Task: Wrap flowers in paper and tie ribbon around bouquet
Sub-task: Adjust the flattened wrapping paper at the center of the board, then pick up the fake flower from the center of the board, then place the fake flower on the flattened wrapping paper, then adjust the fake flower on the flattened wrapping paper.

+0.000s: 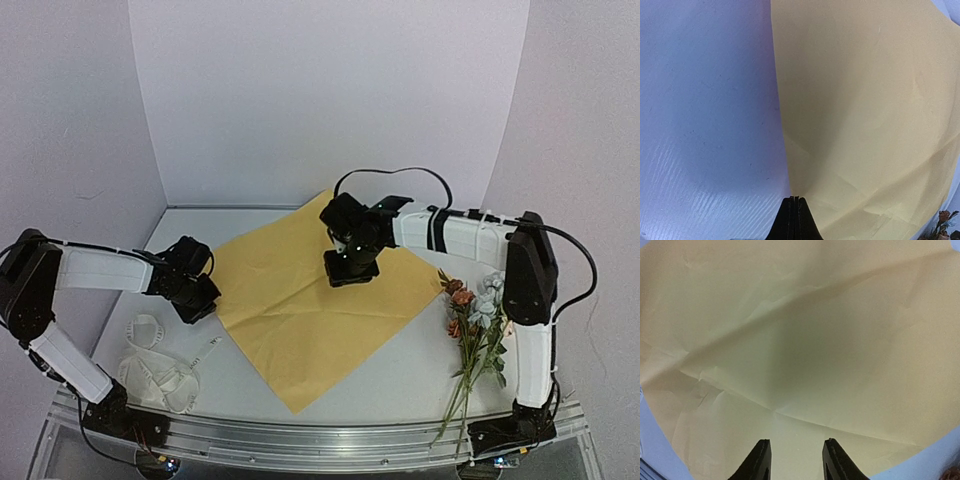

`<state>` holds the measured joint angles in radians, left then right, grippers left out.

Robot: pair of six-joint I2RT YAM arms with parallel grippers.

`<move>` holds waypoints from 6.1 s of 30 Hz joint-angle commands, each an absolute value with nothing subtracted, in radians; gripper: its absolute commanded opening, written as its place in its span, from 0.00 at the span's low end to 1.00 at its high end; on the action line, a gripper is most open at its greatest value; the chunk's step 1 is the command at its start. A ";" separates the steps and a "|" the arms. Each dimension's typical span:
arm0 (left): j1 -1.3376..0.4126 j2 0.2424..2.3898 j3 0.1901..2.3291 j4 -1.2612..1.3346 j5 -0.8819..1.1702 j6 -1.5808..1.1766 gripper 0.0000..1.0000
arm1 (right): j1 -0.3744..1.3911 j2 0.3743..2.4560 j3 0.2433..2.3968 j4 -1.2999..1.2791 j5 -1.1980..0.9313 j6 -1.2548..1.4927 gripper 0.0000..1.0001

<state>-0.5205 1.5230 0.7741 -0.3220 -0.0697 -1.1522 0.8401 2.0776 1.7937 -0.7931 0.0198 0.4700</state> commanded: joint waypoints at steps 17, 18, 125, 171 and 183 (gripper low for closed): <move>-0.568 1.361 0.726 -0.388 -0.082 -1.087 0.31 | 0.934 2.320 1.869 -0.841 0.066 0.572 0.29; -0.564 1.348 0.746 -0.405 -0.090 -1.063 0.36 | 0.934 2.319 1.863 -0.846 0.066 0.570 0.29; -0.668 2.012 1.134 -0.374 0.466 -0.595 0.17 | 0.744 1.758 1.544 -0.495 0.051 0.625 0.00; -0.668 1.870 1.060 -0.381 0.436 -0.605 0.16 | 0.750 2.376 2.091 -0.392 -0.115 0.732 0.73; -0.664 1.801 1.178 -0.401 0.415 -0.626 0.19 | 0.767 2.231 1.899 -0.497 -0.090 0.668 0.66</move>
